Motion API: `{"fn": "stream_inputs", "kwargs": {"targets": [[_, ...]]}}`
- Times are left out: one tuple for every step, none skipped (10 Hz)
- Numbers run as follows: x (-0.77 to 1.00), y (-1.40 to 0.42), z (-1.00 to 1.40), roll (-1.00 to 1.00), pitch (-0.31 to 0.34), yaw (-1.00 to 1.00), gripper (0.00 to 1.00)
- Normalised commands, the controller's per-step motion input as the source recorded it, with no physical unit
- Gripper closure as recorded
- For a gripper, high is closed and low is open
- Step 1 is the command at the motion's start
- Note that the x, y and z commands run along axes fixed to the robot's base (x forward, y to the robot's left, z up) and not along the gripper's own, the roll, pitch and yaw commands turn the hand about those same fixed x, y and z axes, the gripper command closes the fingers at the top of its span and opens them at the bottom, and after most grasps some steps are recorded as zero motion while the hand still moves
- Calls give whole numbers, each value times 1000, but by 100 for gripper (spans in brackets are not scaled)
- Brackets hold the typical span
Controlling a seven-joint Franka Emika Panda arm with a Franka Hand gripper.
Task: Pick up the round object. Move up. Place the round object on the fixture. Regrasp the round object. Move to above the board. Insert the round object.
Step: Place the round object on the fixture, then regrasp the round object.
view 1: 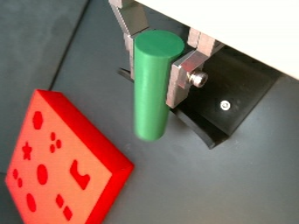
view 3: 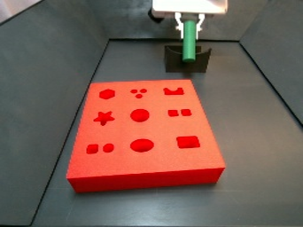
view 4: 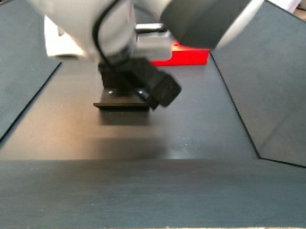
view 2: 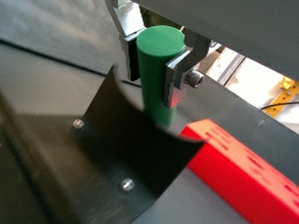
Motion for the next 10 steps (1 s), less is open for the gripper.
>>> {"fn": "stream_inputs", "kwargs": {"targets": [[135, 126, -811, -132, -2, -173, 100], [86, 99, -588, -88, -14, -140, 100], [79, 76, -491, -75, -19, -125, 100], [79, 55, -408, -65, -23, -106, 100], [75, 46, -353, -58, -26, -98, 100], [67, 32, -246, -43, -31, -81, 100], [0, 0, 0, 0, 0, 0, 0], [0, 0, 1000, -24, 11, -41, 0], [-5, 6, 1000, -16, 6, -32, 0], [-11, 8, 1000, -8, 0, -25, 0]]}}
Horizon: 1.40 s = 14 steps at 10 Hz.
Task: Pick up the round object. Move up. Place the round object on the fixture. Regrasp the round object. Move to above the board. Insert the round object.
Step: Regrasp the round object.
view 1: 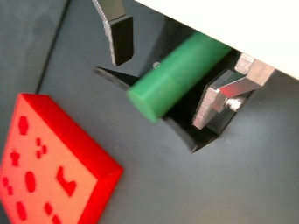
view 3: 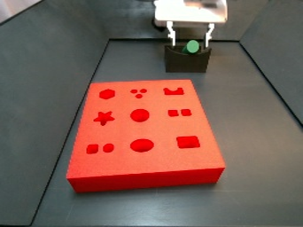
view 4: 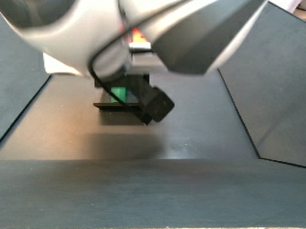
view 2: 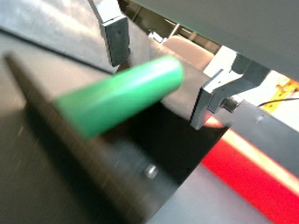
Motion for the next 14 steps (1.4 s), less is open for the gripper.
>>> {"fn": "stream_inputs", "kwargs": {"targets": [[-24, 5, 1000, 4, -13, -7, 0], [-32, 6, 1000, 7, -20, 4, 0], [-41, 6, 831, 8, -26, 17, 0], [-45, 4, 707, 6, -27, 20, 0], [-45, 5, 455, 5, -31, 30, 0], [-44, 5, 262, -1, -31, 36, 0], [-162, -905, 966, 1000, 54, 39, 0], [-147, -886, 929, 1000, 53, 39, 0], [-134, -732, 760, 1000, 44, 38, 0], [-113, -573, 566, 1000, 39, 36, 0], [-65, -339, 268, 1000, 36, 36, 0], [-42, -216, 118, 1000, 36, 36, 0], [0, -48, 16, 1000, 39, 36, 0], [2, -36, 28, 1000, 41, 37, 0]]}}
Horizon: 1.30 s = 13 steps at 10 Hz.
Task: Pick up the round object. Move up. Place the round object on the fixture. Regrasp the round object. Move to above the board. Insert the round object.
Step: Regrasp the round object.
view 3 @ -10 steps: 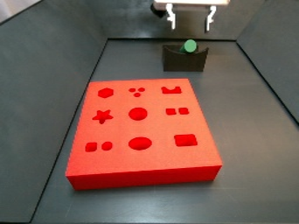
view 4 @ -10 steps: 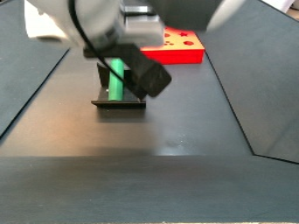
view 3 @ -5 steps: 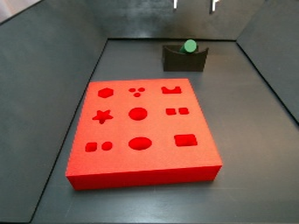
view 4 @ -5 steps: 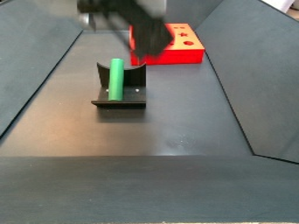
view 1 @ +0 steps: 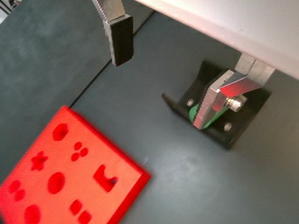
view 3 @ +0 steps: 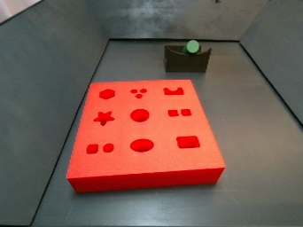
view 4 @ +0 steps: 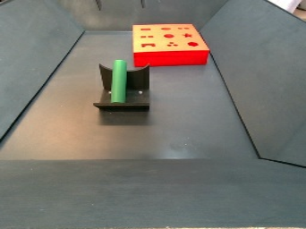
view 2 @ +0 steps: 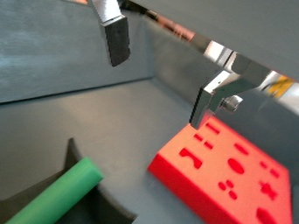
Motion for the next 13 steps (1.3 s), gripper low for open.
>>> {"fn": "stream_inputs", "kwargs": {"targets": [[-5, -44, 21, 1000, 38, 37, 0], [-10, -35, 14, 1000, 36, 37, 0], [-13, -28, 3, 1000, 31, 38, 0], [-14, -24, 0, 1000, 28, 38, 0], [-11, -23, 5, 1000, 23, 39, 0], [-11, -22, 5, 1000, 22, 40, 0], [-13, -20, 8, 1000, 23, 41, 0], [-12, -18, 12, 1000, 25, 42, 0], [-2, -19, 12, 1000, 30, 44, 0], [11, -21, 0, 1000, 33, 46, 0], [32, -24, -12, 1000, 41, 49, 0], [42, -24, -14, 1000, 47, 51, 0], [60, -29, -17, 1000, 59, 55, 0]]}}
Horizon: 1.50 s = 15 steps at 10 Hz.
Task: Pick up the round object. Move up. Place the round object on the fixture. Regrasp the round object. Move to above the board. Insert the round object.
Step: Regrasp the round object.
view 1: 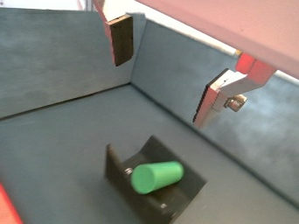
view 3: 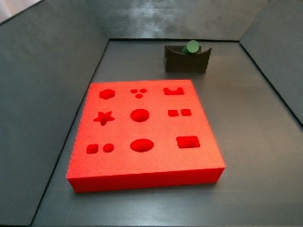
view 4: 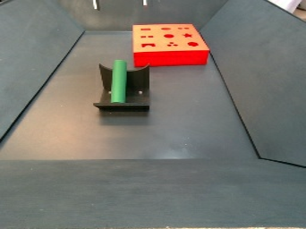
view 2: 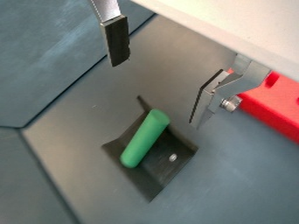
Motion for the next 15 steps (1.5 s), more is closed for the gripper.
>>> {"fn": "stream_inputs", "kwargs": {"targets": [[73, -30, -19, 1000, 70, 60, 0], [87, -33, -21, 1000, 85, 66, 0], [99, -35, -23, 1000, 103, 75, 0], [111, -40, -21, 1000, 130, 90, 0], [116, -42, -21, 1000, 152, 107, 0], [124, -47, -26, 1000, 182, 139, 0], [131, -48, -26, 1000, 204, 177, 0], [140, -51, -26, 890, 200, 206, 0], [153, -51, -27, 714, 177, 219, 0], [168, -55, -26, 539, 150, 232, 0], [181, -54, -28, 370, 124, 238, 0], [186, -43, -17, 218, 82, 239, 0], [169, -45, -17, 174, 54, 235, 0], [139, -55, -23, 163, 22, 216, 0], [123, -55, -26, 164, 14, 204, 0]]}}
